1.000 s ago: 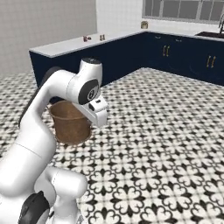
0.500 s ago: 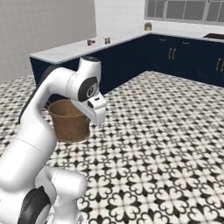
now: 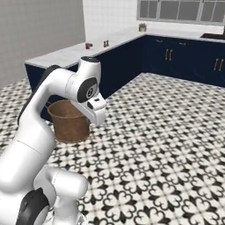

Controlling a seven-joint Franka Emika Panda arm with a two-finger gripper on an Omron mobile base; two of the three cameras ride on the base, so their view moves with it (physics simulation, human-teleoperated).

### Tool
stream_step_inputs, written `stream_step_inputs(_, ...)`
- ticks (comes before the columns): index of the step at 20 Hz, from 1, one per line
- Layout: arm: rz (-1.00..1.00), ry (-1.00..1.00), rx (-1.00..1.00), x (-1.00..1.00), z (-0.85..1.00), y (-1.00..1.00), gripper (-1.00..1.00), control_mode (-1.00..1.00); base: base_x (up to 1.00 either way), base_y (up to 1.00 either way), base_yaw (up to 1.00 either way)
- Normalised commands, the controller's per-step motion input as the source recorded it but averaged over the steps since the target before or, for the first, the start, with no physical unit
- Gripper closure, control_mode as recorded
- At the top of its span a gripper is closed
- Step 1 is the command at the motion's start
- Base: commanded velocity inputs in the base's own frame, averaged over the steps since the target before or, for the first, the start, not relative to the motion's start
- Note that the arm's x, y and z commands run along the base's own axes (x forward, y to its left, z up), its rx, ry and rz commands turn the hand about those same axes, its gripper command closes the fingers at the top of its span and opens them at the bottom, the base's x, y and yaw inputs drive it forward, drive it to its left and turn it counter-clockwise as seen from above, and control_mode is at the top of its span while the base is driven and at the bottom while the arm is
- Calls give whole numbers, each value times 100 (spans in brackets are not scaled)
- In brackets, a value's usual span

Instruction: Open the cabinet, pick up the bread from the cabinet and place it in the basket. Then move the basket to the dining counter.

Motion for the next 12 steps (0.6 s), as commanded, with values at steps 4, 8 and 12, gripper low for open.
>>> stream_step_inputs(4,0,0,0,0,0,0,100,100,39,100,-19)
stream_step_inputs(8,0,0,0,0,0,0,100,100,47,100,-17)
stream_step_inputs(12,0,0,0,0,0,0,100,100,66,100,-16)
